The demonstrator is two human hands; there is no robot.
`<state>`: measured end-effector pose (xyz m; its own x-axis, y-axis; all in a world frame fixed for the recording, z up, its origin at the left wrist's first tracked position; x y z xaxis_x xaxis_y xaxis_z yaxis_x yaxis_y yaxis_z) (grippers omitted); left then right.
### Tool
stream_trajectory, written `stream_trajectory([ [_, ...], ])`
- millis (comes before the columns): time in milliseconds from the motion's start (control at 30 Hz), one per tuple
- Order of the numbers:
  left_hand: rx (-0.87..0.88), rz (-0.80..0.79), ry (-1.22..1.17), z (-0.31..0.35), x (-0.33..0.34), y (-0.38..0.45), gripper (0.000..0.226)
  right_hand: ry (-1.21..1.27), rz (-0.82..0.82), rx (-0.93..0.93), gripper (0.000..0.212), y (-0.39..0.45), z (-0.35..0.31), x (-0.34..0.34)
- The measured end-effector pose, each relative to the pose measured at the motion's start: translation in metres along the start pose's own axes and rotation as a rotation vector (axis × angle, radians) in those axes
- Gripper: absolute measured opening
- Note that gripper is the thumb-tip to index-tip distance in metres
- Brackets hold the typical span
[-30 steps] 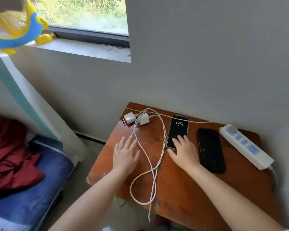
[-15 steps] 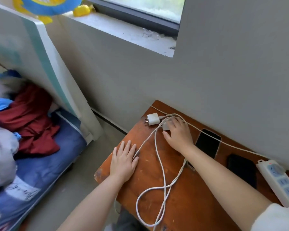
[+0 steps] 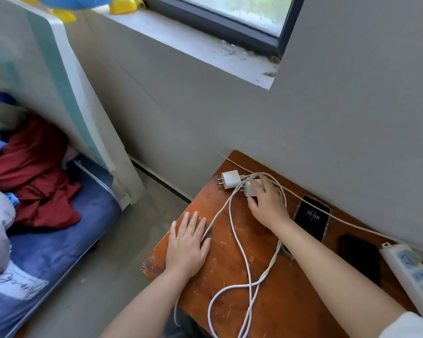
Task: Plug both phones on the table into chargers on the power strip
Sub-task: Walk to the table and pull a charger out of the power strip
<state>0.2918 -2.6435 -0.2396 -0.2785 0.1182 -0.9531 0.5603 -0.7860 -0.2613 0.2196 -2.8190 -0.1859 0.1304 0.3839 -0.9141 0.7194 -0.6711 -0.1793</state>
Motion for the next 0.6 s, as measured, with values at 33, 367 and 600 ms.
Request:
stream_trajectory([
  [33, 0.002, 0.001, 0.005, 0.000, -0.001, 0.000, 0.067, 0.008, -0.011, 0.019, 0.050, 0.000, 0.001, 0.001],
  [367, 0.011, -0.004, -0.002, 0.000, -0.003, -0.001, 0.055, -0.087, 0.053, -0.039, 0.042, 0.010, -0.003, -0.006],
  [600, 0.009, -0.011, -0.015, 0.000, -0.003, 0.000, 0.055, -0.089, 0.191, -0.068, 0.035, 0.026, -0.005, -0.029],
])
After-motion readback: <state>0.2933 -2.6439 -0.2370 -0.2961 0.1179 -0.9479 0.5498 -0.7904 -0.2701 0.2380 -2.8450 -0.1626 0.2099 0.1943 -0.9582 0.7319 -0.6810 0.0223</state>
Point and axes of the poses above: each hand's wrist, its own y-axis towards the middle knuckle, its own x-axis out of the palm, z = x × y, the point moved 9 cm from there along y, towards the middle knuckle, and after that the axes turned 5 degrees about y, right-handed, at the moved point
